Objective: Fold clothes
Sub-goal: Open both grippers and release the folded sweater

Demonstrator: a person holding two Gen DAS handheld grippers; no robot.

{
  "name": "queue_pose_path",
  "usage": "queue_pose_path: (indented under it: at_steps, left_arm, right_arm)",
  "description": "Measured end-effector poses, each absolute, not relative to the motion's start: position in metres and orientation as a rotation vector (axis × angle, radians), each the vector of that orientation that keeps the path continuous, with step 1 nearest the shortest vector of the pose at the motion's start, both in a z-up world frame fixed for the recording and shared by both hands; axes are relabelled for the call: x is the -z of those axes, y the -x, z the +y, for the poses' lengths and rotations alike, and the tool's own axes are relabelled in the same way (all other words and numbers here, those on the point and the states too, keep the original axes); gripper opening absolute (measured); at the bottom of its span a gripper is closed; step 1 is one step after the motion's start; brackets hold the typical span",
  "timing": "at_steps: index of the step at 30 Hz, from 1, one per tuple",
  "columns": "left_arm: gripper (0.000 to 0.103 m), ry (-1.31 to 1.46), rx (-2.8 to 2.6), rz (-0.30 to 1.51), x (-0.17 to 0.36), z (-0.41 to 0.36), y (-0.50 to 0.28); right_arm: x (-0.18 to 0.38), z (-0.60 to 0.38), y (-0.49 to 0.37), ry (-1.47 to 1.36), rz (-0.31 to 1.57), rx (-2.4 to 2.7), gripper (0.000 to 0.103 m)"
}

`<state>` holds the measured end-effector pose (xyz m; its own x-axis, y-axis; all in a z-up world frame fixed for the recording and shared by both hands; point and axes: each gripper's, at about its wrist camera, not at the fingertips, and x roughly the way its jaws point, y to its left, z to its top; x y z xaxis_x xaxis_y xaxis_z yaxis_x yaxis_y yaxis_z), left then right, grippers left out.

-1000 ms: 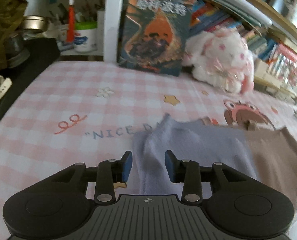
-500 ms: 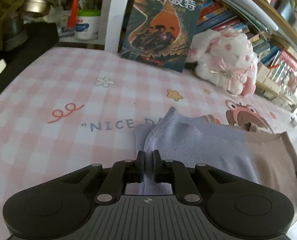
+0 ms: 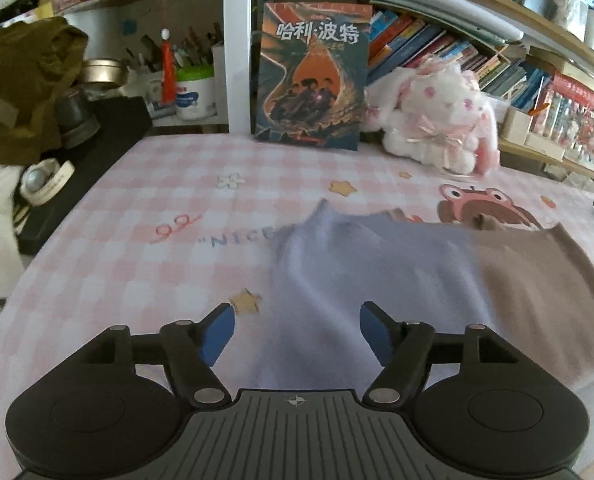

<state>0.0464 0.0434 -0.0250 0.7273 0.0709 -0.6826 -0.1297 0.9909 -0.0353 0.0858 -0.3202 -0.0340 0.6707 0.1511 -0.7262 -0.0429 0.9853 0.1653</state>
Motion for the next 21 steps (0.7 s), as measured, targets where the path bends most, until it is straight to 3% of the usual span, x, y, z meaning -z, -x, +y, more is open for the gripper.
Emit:
queue_pose_path:
  at_steps: [21]
  left_arm:
    - [0.085, 0.159, -0.258, 0.814, 0.032, -0.106, 0.054]
  right_arm:
    - [0.049, -0.372, -0.002, 0.136, 0.841, -0.438, 0.077]
